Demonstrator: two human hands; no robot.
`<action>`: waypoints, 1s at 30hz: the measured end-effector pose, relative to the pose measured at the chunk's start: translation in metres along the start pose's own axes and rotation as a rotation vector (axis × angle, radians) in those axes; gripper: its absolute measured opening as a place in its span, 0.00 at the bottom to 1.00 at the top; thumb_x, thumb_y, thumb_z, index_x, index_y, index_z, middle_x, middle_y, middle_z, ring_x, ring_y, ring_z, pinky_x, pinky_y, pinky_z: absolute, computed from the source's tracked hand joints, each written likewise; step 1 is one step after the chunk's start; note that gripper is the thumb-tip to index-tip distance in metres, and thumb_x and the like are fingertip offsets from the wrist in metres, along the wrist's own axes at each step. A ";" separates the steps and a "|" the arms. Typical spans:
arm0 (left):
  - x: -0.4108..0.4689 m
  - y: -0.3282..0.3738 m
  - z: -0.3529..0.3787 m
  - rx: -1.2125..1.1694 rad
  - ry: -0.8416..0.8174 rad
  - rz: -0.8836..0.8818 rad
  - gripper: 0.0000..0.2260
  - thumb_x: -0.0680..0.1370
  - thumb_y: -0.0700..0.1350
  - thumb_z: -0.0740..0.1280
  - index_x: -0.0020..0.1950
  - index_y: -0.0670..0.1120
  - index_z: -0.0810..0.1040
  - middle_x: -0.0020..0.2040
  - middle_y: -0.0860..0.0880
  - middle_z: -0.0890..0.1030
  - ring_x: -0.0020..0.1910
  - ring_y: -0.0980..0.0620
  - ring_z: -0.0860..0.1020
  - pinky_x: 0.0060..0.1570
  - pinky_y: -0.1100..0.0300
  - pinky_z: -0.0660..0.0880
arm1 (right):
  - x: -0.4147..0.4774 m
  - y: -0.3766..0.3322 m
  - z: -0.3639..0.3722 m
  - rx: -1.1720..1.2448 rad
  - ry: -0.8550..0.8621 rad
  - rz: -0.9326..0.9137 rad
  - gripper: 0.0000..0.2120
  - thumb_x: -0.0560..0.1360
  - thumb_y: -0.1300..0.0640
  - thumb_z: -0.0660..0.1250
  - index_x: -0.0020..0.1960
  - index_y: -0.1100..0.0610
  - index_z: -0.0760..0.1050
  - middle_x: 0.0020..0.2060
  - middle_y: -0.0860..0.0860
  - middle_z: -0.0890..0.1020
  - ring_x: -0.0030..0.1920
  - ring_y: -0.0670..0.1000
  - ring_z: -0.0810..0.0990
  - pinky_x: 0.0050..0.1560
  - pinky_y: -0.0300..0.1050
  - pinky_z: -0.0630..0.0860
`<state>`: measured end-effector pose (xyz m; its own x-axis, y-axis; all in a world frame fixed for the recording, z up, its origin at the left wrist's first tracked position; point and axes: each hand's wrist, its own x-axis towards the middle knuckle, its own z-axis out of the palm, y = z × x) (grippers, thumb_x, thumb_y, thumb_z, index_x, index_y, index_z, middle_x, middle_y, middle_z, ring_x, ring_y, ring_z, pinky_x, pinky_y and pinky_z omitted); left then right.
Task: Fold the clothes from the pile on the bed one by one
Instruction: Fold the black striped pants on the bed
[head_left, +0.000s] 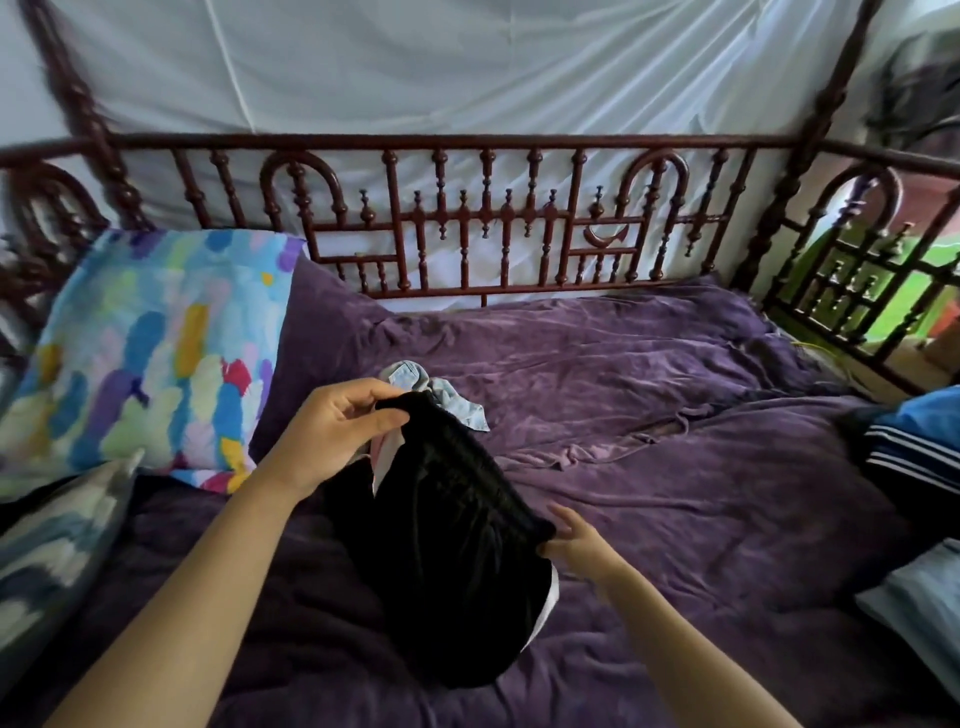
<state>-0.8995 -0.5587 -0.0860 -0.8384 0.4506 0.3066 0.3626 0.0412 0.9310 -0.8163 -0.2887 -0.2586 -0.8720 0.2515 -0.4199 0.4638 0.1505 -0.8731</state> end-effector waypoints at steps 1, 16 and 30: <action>-0.003 -0.003 -0.006 0.007 0.066 -0.008 0.17 0.73 0.29 0.66 0.41 0.52 0.82 0.33 0.59 0.83 0.33 0.66 0.79 0.36 0.76 0.72 | 0.000 -0.001 0.005 0.015 -0.036 0.027 0.29 0.71 0.78 0.63 0.67 0.59 0.64 0.50 0.57 0.76 0.26 0.38 0.78 0.29 0.30 0.73; 0.004 -0.013 -0.056 0.097 0.470 -0.146 0.11 0.71 0.32 0.70 0.41 0.48 0.78 0.39 0.52 0.80 0.40 0.56 0.77 0.39 0.75 0.73 | 0.027 -0.138 -0.067 0.122 0.436 -0.343 0.08 0.70 0.75 0.64 0.43 0.65 0.77 0.22 0.46 0.76 0.22 0.40 0.72 0.25 0.31 0.69; 0.115 0.153 -0.013 -0.057 0.493 0.383 0.13 0.73 0.34 0.69 0.41 0.53 0.77 0.33 0.62 0.82 0.33 0.67 0.78 0.36 0.72 0.72 | -0.102 -0.362 -0.193 0.520 0.947 -1.031 0.14 0.67 0.67 0.63 0.30 0.52 0.65 0.20 0.40 0.68 0.22 0.37 0.64 0.28 0.31 0.61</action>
<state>-0.9461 -0.5123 0.0947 -0.7474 -0.0409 0.6631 0.6635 -0.0960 0.7420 -0.8645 -0.1842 0.1479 -0.2564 0.7910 0.5555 -0.5608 0.3463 -0.7520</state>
